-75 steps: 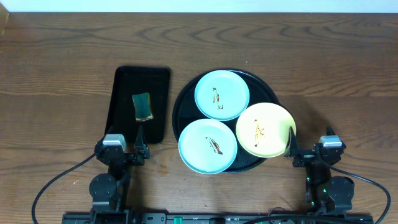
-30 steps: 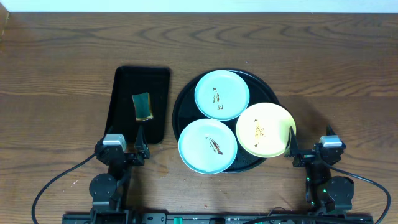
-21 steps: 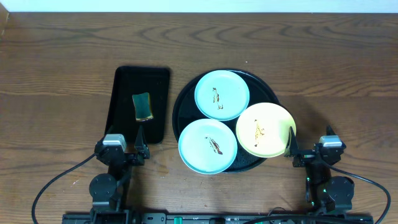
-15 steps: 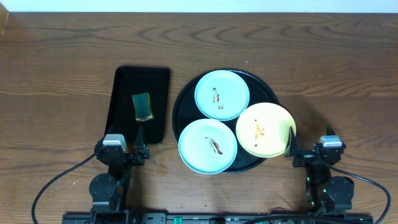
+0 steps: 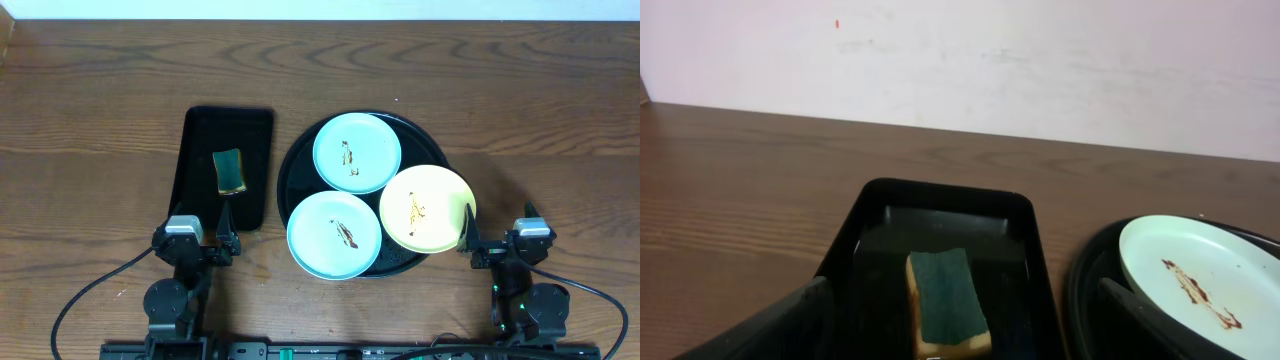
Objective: Clean dirty plates on tray and stack at the side
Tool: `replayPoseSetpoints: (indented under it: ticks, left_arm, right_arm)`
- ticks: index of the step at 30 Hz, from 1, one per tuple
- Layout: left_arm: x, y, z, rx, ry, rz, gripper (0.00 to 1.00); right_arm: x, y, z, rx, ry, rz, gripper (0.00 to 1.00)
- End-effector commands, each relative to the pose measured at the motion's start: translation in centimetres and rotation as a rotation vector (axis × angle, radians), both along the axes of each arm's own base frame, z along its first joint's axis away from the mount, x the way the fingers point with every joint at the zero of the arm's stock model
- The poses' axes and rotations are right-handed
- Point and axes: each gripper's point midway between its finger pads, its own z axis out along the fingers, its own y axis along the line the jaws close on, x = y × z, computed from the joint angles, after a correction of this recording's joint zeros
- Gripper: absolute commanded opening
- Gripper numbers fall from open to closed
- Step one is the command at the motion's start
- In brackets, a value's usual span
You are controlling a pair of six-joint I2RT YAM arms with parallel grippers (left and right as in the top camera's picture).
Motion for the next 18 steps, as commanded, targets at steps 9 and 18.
replayPoseSetpoints:
  ticks: [9, 18]
  left_arm:
    - [0.2, -0.2, -1.9, -0.043, 0.163, -0.005, 0.81]
    - [0.8, -0.2, -0.3, -0.045, 0.36, -0.001, 0.81]
  right_arm:
    - [0.3, -0.3, -1.7, 0.124, 0.085, -0.024, 0.99]
    - [0.9, -0.1, 0.3, 0.122, 0.171, -0.021, 0.99]
